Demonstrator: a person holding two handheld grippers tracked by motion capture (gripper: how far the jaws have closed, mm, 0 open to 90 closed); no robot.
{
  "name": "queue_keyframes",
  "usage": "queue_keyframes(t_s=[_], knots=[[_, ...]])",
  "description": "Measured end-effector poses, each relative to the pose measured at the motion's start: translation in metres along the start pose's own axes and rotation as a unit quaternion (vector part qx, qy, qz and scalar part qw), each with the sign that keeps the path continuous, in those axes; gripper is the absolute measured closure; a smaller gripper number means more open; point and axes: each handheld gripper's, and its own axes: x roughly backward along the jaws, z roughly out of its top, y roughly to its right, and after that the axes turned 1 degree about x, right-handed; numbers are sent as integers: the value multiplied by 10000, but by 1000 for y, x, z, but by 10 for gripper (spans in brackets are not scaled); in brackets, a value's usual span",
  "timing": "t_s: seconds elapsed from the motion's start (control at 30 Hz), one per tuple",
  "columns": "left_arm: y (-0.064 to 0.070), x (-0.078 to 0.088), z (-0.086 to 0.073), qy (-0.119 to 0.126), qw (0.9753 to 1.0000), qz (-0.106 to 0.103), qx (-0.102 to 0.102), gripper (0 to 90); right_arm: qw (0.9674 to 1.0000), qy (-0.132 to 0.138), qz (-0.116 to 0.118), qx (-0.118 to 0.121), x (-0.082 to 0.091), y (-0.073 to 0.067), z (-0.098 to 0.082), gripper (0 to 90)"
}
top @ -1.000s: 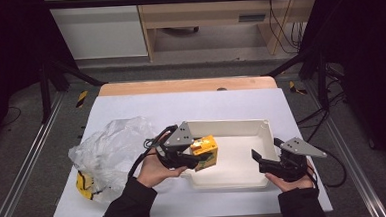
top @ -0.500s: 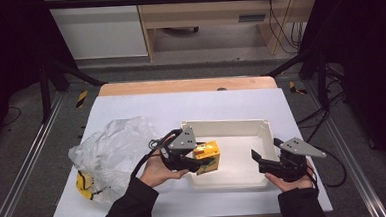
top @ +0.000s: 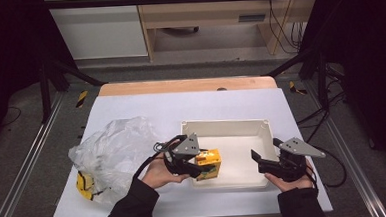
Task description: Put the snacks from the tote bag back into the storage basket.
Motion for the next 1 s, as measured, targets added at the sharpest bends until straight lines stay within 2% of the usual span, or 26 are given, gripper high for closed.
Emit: queue_keyframes(t_s=[0.17, 1.0], knots=[[-1, -2, -6, -27, 9999, -87, -42, 507, 10000, 3, -2, 3, 0, 0, 0, 155], [-2, -14, -20, -96, 9997, -163, -145, 505, 10000, 5, 7, 11, 0, -1, 0, 155]])
